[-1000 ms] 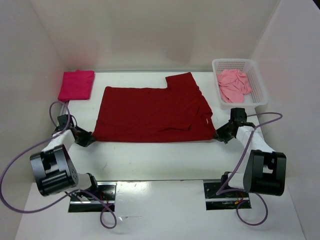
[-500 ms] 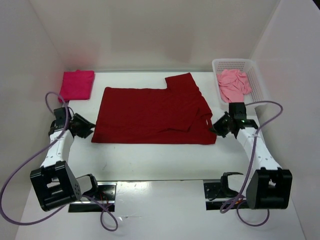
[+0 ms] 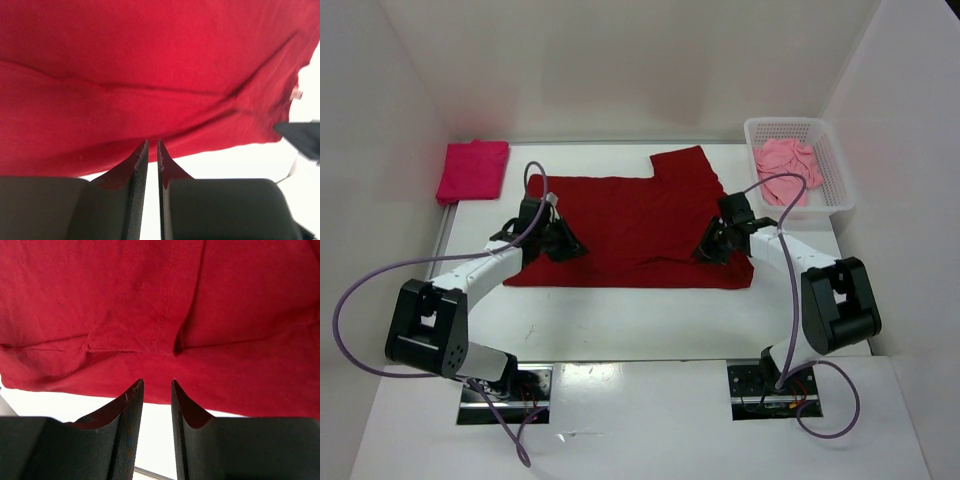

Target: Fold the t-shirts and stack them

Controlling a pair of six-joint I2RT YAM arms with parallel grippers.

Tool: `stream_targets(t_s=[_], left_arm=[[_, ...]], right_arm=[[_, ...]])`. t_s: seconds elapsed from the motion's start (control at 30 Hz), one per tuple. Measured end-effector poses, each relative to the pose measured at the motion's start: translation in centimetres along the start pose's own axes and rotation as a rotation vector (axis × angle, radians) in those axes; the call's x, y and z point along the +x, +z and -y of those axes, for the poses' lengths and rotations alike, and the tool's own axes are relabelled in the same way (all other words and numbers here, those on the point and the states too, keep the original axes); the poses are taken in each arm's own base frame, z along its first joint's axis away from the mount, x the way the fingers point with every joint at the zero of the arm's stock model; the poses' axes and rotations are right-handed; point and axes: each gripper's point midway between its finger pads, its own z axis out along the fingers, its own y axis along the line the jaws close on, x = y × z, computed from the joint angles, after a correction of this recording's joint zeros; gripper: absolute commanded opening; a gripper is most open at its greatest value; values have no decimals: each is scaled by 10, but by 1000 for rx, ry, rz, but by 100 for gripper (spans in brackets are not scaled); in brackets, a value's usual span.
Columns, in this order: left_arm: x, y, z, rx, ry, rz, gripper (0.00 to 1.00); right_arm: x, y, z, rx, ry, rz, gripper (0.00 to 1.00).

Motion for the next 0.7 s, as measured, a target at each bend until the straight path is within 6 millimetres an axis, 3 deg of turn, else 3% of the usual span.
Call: stream_targets(t_s=[0.23, 0.4, 0.57, 0.7], left_arm=[[27, 5, -10, -20, 22, -42, 19], [21, 4, -25, -68, 8, -15, 19], [12, -1, -65, -143, -80, 13, 21], [13, -1, -72, -158, -95, 12, 22]], right_arm=[[4, 19, 4, 1, -28, -30, 38], [2, 23, 9, 25, -31, -17, 39], [1, 34, 16, 52, -27, -18, 39], [1, 39, 20, 72, -26, -22, 39]])
